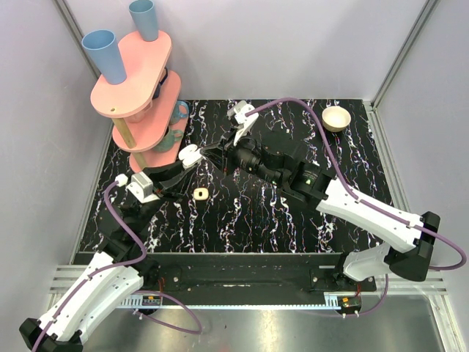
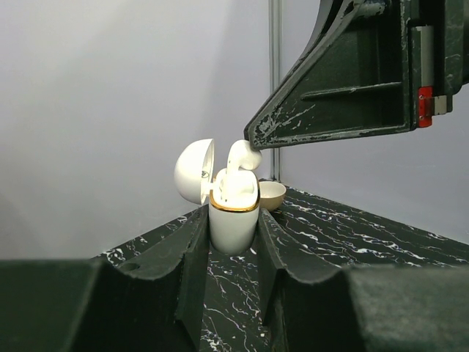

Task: Insert the wireless bluetooth earbuds into the charging case
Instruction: Adjust the right earbud in the right side groove of the charging case.

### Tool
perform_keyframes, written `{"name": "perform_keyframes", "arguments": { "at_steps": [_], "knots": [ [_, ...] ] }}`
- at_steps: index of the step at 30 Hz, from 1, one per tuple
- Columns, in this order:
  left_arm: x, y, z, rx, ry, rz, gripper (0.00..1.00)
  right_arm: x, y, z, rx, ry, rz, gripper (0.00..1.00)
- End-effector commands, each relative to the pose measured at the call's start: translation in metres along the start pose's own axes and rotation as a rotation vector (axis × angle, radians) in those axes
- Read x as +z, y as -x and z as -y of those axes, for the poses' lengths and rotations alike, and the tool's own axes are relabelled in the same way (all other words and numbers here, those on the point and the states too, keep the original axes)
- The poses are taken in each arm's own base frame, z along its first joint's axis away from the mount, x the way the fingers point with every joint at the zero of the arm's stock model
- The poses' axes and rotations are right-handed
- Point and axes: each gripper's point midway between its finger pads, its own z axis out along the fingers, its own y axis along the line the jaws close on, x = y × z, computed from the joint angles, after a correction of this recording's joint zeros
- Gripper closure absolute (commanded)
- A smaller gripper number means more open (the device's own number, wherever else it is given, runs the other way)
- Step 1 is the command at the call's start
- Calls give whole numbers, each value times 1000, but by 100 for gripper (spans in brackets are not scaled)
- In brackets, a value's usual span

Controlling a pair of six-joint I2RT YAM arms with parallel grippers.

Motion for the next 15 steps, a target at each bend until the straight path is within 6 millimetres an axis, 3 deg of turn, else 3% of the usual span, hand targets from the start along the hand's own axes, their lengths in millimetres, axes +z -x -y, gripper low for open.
{"name": "perform_keyframes", "arguments": {
  "at_steps": [1, 7, 15],
  "knots": [
    [1, 16, 4, 17, -22, 59, 100, -4, 22, -2, -18, -11, 60, 80],
    [1, 14, 4, 16, -22, 55, 100, -18, 46, 4, -42, -52, 148, 80],
    [1, 16, 5, 13, -27, 60, 100, -11, 31, 6, -15, -58, 106, 80]
  ]
}}
